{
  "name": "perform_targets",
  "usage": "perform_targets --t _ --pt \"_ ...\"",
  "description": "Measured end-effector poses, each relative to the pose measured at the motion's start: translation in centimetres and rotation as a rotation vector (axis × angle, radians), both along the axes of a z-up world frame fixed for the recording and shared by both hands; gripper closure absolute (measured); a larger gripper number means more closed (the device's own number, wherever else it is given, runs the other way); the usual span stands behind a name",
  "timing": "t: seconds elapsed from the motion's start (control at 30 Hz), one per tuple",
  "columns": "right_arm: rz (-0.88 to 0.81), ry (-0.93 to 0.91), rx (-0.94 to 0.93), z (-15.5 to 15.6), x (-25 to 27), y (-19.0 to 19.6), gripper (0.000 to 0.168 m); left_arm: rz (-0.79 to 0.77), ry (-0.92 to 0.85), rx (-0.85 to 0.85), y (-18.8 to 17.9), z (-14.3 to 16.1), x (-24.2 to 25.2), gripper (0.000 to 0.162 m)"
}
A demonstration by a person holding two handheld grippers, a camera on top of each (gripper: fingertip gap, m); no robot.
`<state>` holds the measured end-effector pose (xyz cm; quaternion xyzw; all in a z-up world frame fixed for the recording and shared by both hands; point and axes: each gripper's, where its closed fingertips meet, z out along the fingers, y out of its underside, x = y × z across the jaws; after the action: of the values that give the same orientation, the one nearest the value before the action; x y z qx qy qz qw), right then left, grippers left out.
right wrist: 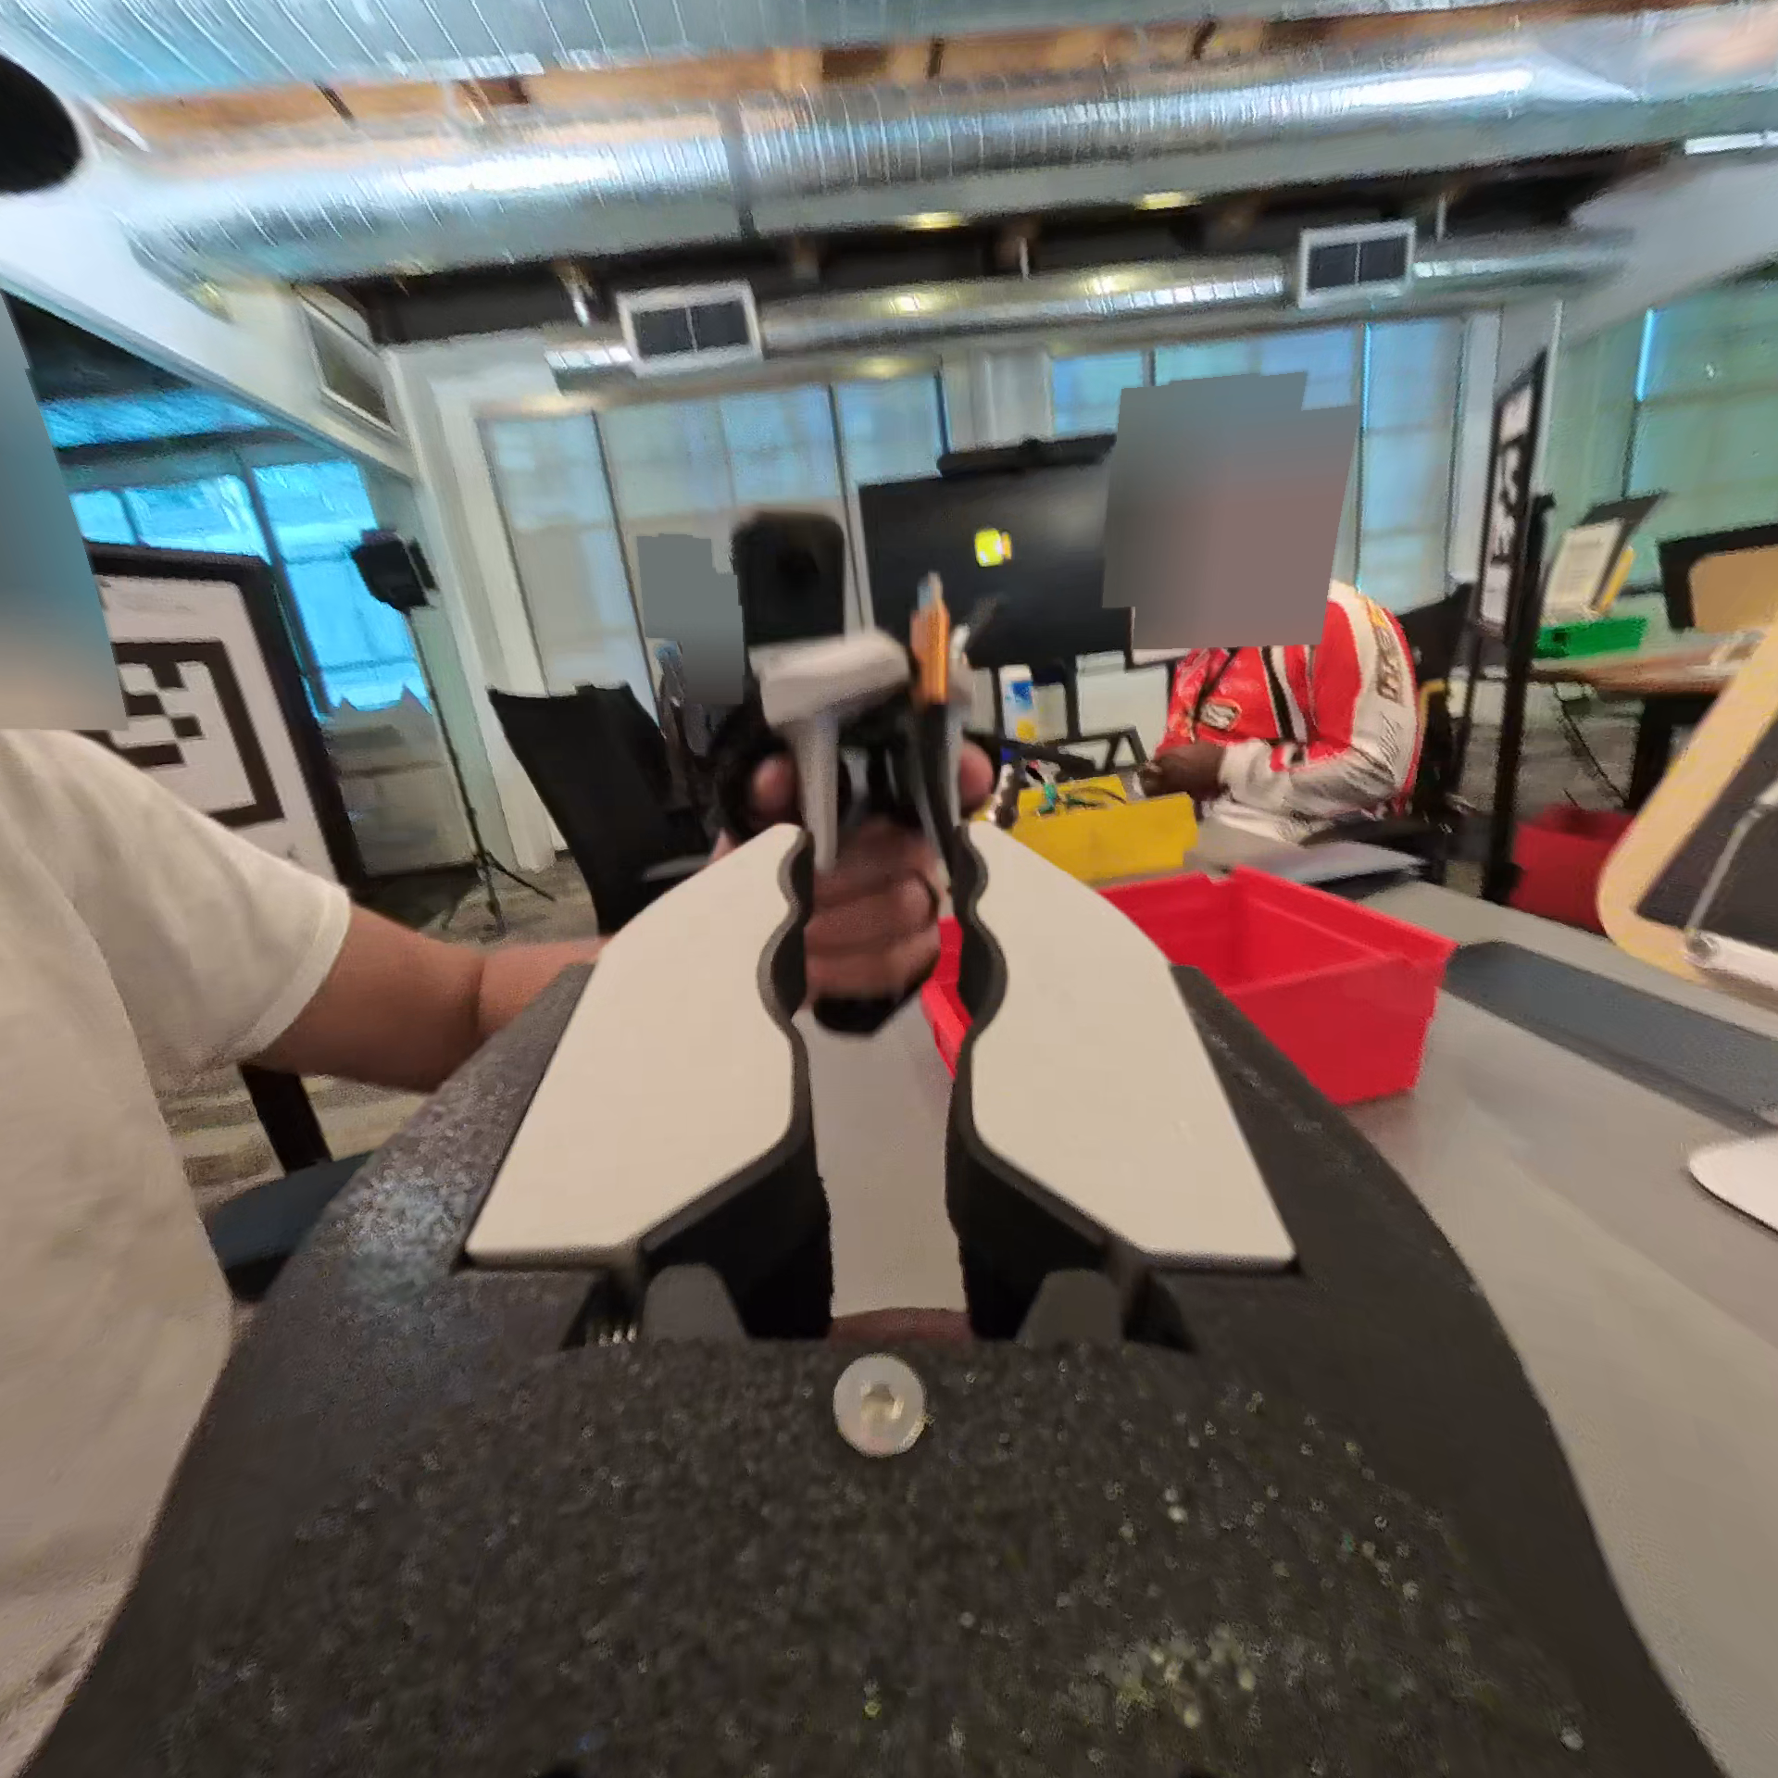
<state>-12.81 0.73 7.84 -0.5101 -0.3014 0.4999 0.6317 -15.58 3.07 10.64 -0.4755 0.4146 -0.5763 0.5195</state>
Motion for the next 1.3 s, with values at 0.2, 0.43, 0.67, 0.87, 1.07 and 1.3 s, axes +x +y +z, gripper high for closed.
perform_targets --t 0.2,0.43,0.67,0.87,1.07,1.3 --pt "-0.05 -0.093 -0.056 -4.3 -0.9 1.3 0.144 -0.036 -0.036 -0.117 -0.9 -3.0 1.6 0.157" --pt "-0.503 -0.35 0.029 -5.1 4.3 5.4 0.165 0.166 0.09 -0.148 2.1 -6.6 0.6 0.14" --pt "-1.013 -0.908 0.629 -4.5 5.8 4.7 0.165 0.262 0.232 -0.206 0.2 -12.1 -4.4 0.157" --pt "-0.596 -1.377 0.426 -21.8 -0.2 4.3 0.165 0.394 0.35 -0.214 -1.9 -16.9 -8.4 0.157" --pt "-0.313 -1.33 -0.036 -26.9 -1.0 2.5 0.164 0.37 0.369 -0.312 -3.9 -19.3 -9.6 0.157" --pt "-0.118 -0.999 -0.359 -25.8 -2.3 1.2 0.158 0.349 0.351 -0.345 -3.5 -19.4 -9.9 0.157"
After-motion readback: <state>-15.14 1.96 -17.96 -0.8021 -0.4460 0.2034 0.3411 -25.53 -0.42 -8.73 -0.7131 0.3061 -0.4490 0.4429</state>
